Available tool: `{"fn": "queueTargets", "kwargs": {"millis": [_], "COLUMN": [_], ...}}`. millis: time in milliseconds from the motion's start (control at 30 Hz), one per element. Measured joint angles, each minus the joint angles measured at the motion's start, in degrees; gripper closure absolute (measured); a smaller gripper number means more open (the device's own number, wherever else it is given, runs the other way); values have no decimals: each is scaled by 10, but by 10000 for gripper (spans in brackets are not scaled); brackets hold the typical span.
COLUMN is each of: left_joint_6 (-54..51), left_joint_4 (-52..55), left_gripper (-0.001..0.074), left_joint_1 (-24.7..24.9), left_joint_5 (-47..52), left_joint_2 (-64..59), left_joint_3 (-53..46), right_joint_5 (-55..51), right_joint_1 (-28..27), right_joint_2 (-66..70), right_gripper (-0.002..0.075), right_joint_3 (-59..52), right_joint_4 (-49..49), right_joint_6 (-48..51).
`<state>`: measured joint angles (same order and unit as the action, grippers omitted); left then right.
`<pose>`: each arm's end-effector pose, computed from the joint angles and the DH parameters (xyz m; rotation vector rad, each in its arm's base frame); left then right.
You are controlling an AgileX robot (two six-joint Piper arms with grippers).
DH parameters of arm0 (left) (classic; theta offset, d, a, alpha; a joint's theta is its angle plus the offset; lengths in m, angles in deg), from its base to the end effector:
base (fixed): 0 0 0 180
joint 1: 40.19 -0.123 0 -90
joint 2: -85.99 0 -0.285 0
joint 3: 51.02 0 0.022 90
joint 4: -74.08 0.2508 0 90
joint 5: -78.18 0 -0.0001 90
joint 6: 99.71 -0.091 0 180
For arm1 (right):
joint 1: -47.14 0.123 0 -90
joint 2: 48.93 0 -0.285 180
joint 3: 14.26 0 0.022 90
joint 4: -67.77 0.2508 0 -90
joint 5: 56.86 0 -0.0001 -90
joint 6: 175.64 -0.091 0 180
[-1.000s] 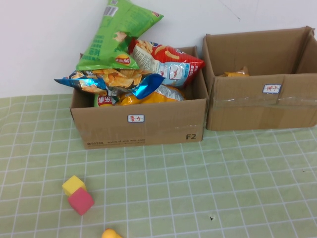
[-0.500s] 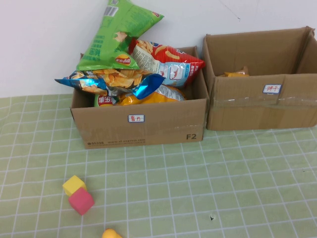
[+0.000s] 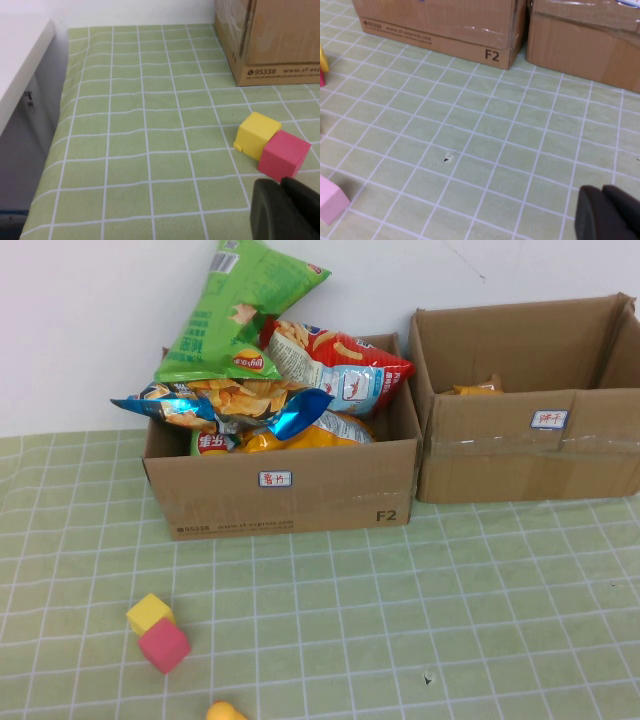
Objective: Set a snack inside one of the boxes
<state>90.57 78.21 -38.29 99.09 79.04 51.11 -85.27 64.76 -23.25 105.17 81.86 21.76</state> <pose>0.0525 0.0006 0.1774 -0.0907 1.8429 -0.0778 0.0679 0.0326 0.2481 -0.4639 1.9400 0.2581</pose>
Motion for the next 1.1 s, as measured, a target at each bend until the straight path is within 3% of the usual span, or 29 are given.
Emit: {"fn": "queueTargets", "kwargs": {"millis": [267, 533, 1100], "left_joint_6": [6, -64, -67], "left_joint_4": [1, -34, -41], "left_gripper": [737, 737, 737], "left_joint_1": [0, 0, 0], "left_joint_5": [1, 0, -8], "left_joint_2": [0, 0, 0], "left_joint_3": [0, 0, 0], "right_joint_5": [0, 0, 0], "right_joint_1": [0, 0, 0], "right_joint_2": [0, 0, 0], "right_gripper": [727, 727, 727], "right_joint_3": [0, 0, 0], "right_joint_4": [0, 0, 0], "right_joint_6": [0, 0, 0]}}
